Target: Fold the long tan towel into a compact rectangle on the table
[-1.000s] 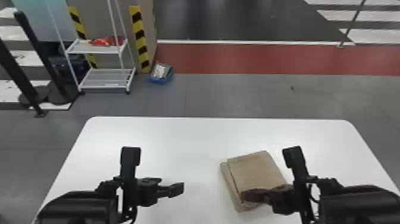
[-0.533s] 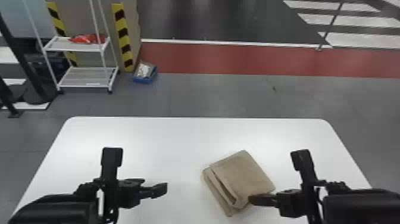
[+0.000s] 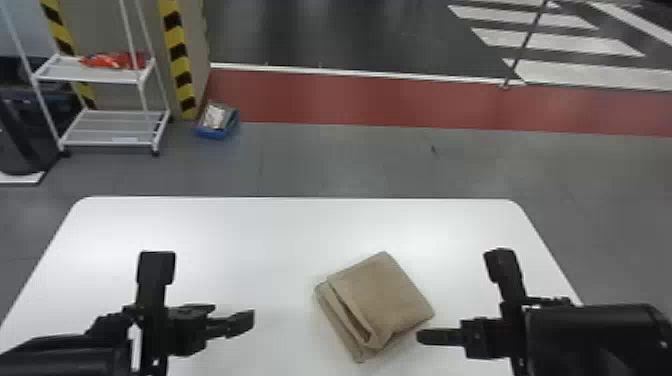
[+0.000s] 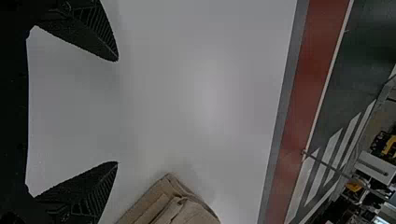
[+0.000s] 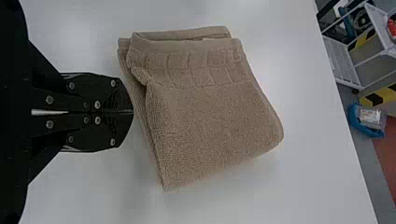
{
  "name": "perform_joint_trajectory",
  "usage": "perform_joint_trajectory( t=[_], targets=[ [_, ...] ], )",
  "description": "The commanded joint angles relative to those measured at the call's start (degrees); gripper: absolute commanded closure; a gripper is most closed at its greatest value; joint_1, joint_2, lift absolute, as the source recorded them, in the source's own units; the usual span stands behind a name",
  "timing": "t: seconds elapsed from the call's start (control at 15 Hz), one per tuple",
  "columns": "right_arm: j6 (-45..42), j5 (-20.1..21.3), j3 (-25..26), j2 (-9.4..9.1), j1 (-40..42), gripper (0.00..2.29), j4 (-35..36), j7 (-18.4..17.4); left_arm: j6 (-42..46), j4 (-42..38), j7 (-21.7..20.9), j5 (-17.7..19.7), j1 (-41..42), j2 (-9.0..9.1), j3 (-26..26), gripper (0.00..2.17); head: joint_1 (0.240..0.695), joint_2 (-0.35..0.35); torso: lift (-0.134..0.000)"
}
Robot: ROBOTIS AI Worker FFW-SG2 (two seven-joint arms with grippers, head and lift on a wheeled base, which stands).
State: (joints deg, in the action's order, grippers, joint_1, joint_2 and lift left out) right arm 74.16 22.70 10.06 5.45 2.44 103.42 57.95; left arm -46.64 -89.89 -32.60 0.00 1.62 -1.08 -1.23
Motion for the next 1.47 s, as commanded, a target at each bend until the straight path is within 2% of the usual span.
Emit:
perform_joint_trajectory(
  t=[0.0, 0.2, 0.33, 0.6, 0.73, 0.87, 1.0, 1.07, 1.27, 1.4],
  targets=[
    [1.4, 2.2, -0.3, 0.09, -1.6, 2.26, -1.6, -0.3, 0.1, 0.0, -0.1, 0.0, 0.1, 0.03, 0.0, 0.1, 0.695, -0.157, 0.0],
    [1.6, 4.1, -1.1, 0.0, -5.7, 2.26, -6.1, -2.2, 0.1, -0.2, -0.1, 0.0, 0.2, 0.03, 0.4, 0.1, 0.695, -0.177, 0.0],
    [0.0, 4.8, -2.4, 0.0, -8.5, 2.26, -10.2, -6.9, -0.1, -0.7, -0.2, 0.0, 0.9, 0.03, 0.2, 0.1, 0.695, -0.183, 0.0],
    [-10.9, 2.5, -3.5, -0.44, -11.2, 2.26, -16.0, -14.9, -0.1, -1.9, -0.3, 0.1, 2.2, 0.03, -0.2, 0.1, 0.695, -0.199, 0.0],
    [-15.3, 0.0, -4.3, -0.79, -11.5, 2.26, -17.3, -18.2, -0.1, -2.4, -0.3, 0.1, 2.3, 0.03, 0.0, 0.1, 0.695, -0.194, 0.0],
    [-21.8, -0.2, -5.0, -1.84, -11.6, 2.26, -18.3, -20.0, -0.1, -2.7, -0.3, 0.0, 3.0, 0.03, -0.1, 0.1, 0.695, -0.182, 0.0],
    [-22.9, -0.3, -6.0, -2.63, -13.1, 2.26, -20.8, -20.7, -0.1, -3.4, -0.3, 0.1, 3.3, 0.03, -0.1, 0.1, 0.695, -0.156, 0.0],
    [-28.0, -1.4, -6.5, -3.16, -13.7, 2.26, -22.6, -21.1, -0.1, -3.5, -0.3, 0.1, 3.6, 0.03, -0.2, 0.1, 0.695, -0.149, 0.0],
    [-33.8, -4.4, -8.7, -3.42, -14.7, 2.26, -26.3, -24.2, -0.1, -4.9, -0.3, 0.1, 4.5, 0.03, -0.3, 0.1, 0.695, -0.106, 0.0],
    [-36.2, -4.9, -9.1, -3.78, -14.7, 2.26, -27.4, -24.1, -0.3, -5.6, -0.3, 0.2, 5.2, 0.03, -0.3, 0.1, 0.695, -0.088, 0.0]
  ],
)
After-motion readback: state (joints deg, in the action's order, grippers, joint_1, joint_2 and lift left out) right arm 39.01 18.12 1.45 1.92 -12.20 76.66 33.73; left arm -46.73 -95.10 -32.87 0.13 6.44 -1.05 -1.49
